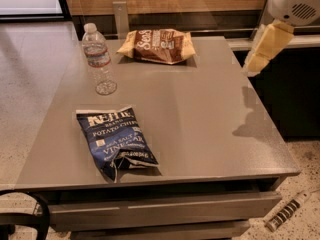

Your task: Pick brown chip bag

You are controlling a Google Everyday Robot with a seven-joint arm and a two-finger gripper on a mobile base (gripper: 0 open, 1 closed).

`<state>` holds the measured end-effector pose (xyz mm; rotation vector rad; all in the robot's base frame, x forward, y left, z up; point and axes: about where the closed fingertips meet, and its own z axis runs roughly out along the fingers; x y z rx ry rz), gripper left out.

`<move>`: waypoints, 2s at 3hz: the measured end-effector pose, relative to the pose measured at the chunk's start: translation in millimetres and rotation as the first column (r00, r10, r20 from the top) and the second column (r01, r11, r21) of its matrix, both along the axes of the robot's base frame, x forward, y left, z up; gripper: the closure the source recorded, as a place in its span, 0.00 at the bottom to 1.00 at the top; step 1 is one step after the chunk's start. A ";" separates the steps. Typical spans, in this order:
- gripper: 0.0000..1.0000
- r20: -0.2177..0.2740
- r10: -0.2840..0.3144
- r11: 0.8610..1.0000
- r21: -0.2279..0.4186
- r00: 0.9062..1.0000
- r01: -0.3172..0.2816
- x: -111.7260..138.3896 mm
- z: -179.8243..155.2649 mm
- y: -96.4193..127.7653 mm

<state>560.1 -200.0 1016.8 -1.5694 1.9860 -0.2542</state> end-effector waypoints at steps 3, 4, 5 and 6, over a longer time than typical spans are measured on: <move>0.00 0.103 0.096 0.955 0.271 0.990 -0.121 97.5 -26.0 73.5; 0.00 0.101 0.099 0.954 0.273 0.990 -0.123 99.4 -27.2 74.3; 0.00 0.074 0.136 0.941 0.302 0.988 -0.153 125.8 -43.1 85.7; 0.00 0.034 0.171 0.929 0.327 0.985 -0.173 157.5 -66.7 104.0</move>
Offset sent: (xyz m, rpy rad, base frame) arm 0.1129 0.0816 -0.0278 0.3557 -0.1121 0.1480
